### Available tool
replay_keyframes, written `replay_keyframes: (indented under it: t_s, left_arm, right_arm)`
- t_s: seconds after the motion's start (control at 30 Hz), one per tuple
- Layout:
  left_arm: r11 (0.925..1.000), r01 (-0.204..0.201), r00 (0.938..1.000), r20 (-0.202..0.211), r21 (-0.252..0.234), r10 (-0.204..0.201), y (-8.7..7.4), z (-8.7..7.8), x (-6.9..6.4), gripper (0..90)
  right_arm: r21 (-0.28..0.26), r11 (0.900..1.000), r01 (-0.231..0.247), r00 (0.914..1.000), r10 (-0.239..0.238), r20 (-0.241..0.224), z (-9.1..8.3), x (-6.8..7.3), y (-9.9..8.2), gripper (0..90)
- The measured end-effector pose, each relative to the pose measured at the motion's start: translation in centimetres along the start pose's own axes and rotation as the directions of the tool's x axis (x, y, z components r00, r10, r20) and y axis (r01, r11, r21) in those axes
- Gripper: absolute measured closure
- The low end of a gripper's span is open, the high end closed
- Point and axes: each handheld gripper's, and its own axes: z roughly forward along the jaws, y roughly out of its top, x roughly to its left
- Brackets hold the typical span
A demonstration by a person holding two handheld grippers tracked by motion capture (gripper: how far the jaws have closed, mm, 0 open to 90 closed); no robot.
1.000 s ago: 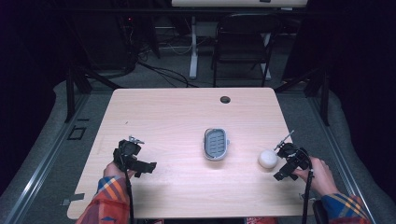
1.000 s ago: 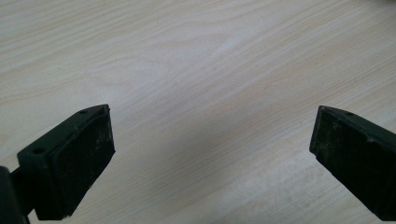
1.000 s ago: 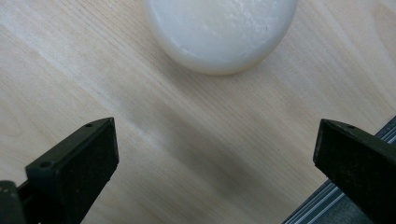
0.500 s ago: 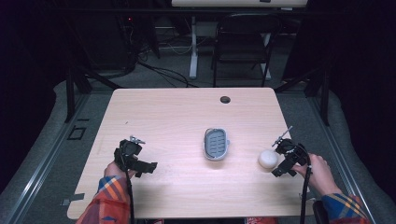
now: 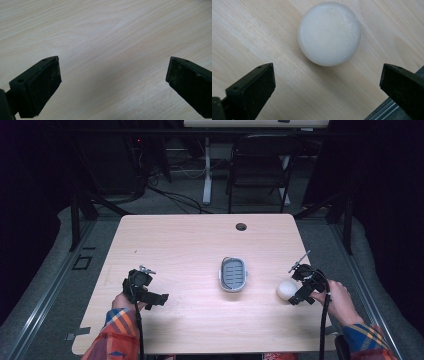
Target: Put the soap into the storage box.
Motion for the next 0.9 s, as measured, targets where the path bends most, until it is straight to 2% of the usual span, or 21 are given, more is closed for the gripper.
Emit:
replay_keyframes:
  t_s: [0.03,0.07,0.1,0.17,0.37,0.43,0.47,0.67,0.7,0.77,0.87,0.9]
  left_arm:
    - [1.0000,0.000,1.0000,0.000,0.000,0.000,0.0,0.0,0.0,0.0]
    - [1.0000,-0.002,1.0000,0.000,-0.001,0.002,0.0,-0.1,-0.1,0.0]
    - [1.0000,-0.003,1.0000,0.000,-0.002,0.003,0.0,-0.1,-0.1,0.0]
    - [1.0000,-0.002,1.0000,0.002,0.000,0.002,0.0,0.0,0.0,0.0]
    - [1.0000,-0.006,1.0000,0.002,0.001,0.006,0.1,0.1,0.0,0.0]
    - [1.0000,-0.003,1.0000,0.002,-0.002,0.003,0.0,0.0,0.0,0.0]
    - [1.0000,-0.005,1.0000,0.002,0.000,0.005,0.0,0.0,0.0,0.0]
    - [1.0000,-0.003,1.0000,0.003,-0.001,0.003,0.1,0.1,0.0,0.0]
    - [1.0000,-0.007,1.0000,0.003,0.003,0.007,0.1,0.1,0.0,0.0]
    - [1.0000,-0.008,1.0000,0.003,0.003,0.008,0.1,0.1,0.0,0.0]
    - [1.0000,-0.005,1.0000,0.004,0.002,0.005,0.1,0.1,0.0,0.0]
    - [1.0000,-0.008,1.0000,0.002,0.002,0.008,0.1,0.1,0.0,0.0]
  right_arm:
    - [0.014,0.9999,0.008,1.0000,-0.008,-0.003,0.0,0.0,0.3,0.0]
    - [-0.016,0.9998,-0.010,0.9999,0.010,-0.003,0.2,0.1,0.3,0.0]
    - [0.013,0.9999,0.004,1.0000,-0.004,0.003,0.0,0.1,0.5,0.0]
    - [0.004,1.0000,0.006,0.9999,-0.006,-0.011,0.1,0.0,0.7,0.0]
    - [0.000,1.0000,0.003,0.9999,-0.003,-0.016,0.1,-0.2,1.4,0.0]
    - [-0.023,0.9995,-0.023,0.9995,0.023,-0.021,0.2,-0.1,1.7,0.0]
    - [-0.013,0.9999,-0.005,0.9998,0.005,-0.019,0.1,-0.3,1.9,0.0]
    - [0.002,0.9999,-0.015,0.9994,0.015,-0.030,0.4,-0.4,2.4,0.0]
    - [0.025,0.9997,-0.005,0.9994,0.006,-0.035,0.5,-0.6,2.7,0.0]
    - [0.014,0.9997,-0.018,0.9991,0.019,-0.039,0.8,-0.6,2.9,0.0]
    - [0.018,0.9998,-0.012,0.9993,0.013,-0.035,0.9,-0.6,3.2,0.0]
    - [0.052,0.9986,0.012,0.9993,-0.011,-0.035,1.0,-0.7,3.5,0.0]
